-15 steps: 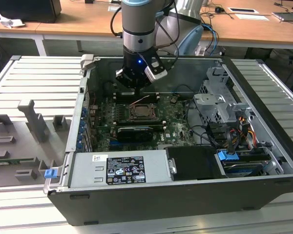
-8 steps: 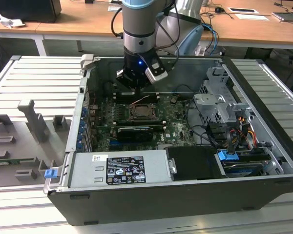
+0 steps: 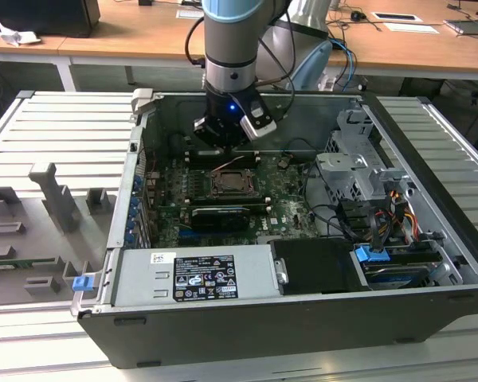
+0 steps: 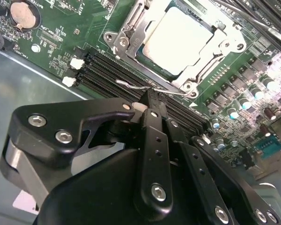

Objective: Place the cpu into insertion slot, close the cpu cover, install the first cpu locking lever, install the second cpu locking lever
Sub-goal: 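Install the first cpu locking lever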

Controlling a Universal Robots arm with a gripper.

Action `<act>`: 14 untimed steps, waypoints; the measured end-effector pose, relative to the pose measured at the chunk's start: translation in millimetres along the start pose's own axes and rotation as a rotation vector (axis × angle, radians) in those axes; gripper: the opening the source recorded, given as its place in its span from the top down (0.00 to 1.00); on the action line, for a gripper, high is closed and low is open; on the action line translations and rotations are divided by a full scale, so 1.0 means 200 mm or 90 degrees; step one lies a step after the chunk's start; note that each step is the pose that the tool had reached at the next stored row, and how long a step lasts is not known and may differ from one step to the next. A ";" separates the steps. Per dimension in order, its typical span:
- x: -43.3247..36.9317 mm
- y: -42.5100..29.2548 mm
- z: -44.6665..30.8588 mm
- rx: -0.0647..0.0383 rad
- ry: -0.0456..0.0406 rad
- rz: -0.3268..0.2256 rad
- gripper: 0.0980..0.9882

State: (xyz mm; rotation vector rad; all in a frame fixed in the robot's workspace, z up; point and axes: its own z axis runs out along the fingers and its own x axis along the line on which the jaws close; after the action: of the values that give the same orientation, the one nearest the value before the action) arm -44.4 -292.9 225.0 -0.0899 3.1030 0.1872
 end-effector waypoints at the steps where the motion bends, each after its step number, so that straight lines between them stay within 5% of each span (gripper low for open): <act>1: -0.004 -0.001 0.003 0.000 0.0000 0.000 0.99; 14: -0.053 -0.007 0.040 0.000 0.0014 -0.012 0.99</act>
State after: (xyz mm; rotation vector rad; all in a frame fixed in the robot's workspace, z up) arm -33.5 -292.9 217.3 -0.1184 3.1031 0.1877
